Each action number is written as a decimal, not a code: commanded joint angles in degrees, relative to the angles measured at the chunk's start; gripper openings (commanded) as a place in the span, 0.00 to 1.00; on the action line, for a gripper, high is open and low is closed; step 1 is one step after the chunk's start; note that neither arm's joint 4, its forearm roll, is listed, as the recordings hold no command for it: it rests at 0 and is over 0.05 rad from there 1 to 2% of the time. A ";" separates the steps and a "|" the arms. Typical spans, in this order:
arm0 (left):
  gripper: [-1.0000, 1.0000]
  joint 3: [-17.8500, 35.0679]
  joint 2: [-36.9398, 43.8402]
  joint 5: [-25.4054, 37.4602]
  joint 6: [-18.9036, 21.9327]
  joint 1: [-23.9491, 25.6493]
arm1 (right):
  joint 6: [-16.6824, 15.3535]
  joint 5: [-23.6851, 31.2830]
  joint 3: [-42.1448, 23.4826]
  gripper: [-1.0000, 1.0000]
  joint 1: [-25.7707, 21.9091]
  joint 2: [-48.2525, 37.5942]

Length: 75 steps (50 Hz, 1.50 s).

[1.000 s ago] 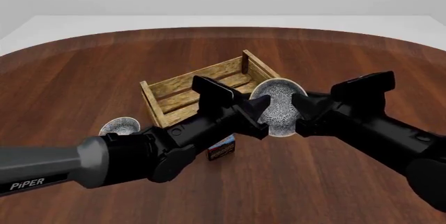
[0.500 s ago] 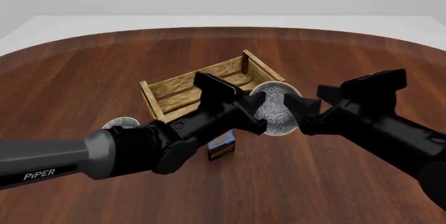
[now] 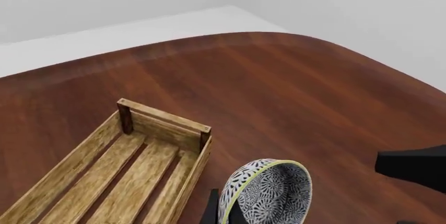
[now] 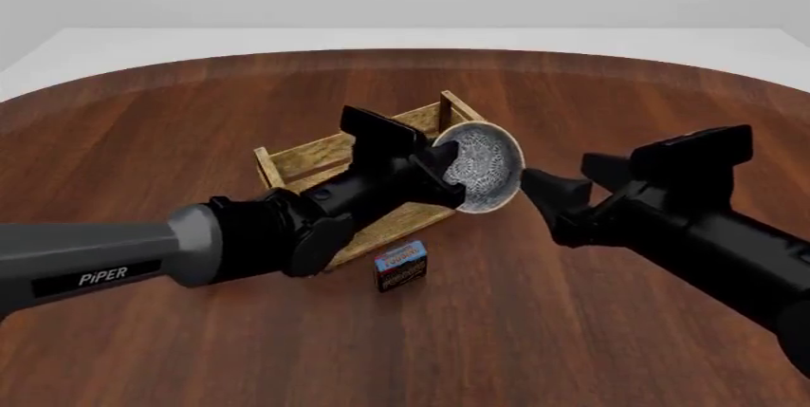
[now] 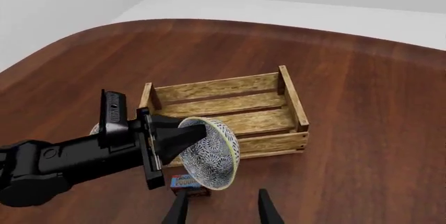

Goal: Stack the right bowl on the left bowl and place them in the tray.

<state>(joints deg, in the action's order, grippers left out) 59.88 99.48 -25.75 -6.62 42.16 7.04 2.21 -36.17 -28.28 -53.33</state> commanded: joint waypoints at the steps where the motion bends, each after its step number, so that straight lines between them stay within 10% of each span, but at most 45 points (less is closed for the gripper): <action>1: 0.00 -1.24 -2.69 0.59 1.53 -2.24 | -0.16 0.04 0.09 1.00 0.37 0.12; 31: 0.00 -10.03 -21.05 6.01 0.98 -7.81 | -0.30 1.12 0.02 1.00 -0.48 1.92; 63: 0.00 -9.17 -32.79 22.81 4.86 -14.05 | -0.72 -0.53 0.25 1.00 -0.01 -0.32; 75: 0.00 -6.11 -34.17 31.99 -0.43 -12.17 | -0.82 -0.33 0.31 1.00 0.32 0.04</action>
<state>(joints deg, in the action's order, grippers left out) 51.37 67.41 -0.36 -4.86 29.61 6.31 1.92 -35.92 -28.13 -53.29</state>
